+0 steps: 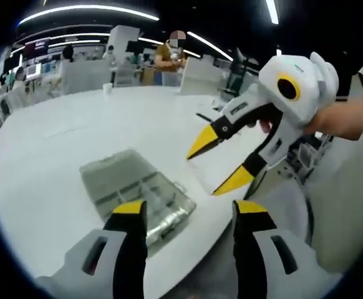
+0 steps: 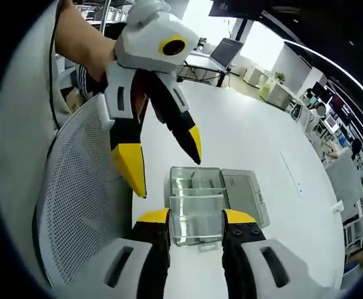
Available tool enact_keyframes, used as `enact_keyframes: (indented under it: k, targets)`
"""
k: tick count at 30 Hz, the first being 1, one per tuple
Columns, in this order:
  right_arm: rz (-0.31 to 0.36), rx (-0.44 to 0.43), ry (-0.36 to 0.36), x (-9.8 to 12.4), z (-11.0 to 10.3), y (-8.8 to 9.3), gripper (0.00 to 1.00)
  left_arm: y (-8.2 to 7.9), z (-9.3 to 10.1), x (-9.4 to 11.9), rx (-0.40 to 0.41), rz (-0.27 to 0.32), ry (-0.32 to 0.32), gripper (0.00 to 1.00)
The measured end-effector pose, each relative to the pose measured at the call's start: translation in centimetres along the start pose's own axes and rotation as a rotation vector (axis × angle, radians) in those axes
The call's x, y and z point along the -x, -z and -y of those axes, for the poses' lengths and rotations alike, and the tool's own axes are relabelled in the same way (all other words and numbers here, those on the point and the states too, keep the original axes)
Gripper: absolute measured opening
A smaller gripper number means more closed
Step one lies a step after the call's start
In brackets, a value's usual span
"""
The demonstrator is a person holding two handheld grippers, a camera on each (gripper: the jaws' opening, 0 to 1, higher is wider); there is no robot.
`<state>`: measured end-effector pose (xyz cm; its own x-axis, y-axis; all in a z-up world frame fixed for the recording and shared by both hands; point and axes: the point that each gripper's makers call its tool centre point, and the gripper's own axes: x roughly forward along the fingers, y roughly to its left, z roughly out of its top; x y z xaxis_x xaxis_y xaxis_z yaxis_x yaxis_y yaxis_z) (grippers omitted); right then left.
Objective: Insert the divider into the dual guide fixture by aligning both edges with the guide slots and pushing it downward to the bottom, including one-sided entry, uneven engagement, binding, and posture correction.
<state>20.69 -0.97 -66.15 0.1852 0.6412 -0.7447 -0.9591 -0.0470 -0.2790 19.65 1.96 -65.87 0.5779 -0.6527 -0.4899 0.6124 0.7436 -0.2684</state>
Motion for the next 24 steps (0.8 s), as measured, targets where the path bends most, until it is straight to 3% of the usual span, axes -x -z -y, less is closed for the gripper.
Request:
enact_keyframes:
  k: [9,24]
  targets:
    - [0.006,0.017,0.017,0.4,-0.1,-0.7,0.27,-0.9,-0.4,0.3,0.071,0.036,-0.003,0.44]
    - [0.031,0.02,0.026,0.4,-0.4,-1.6,0.27,-1.7,0.2,-0.1,0.13,0.037,0.014,0.31]
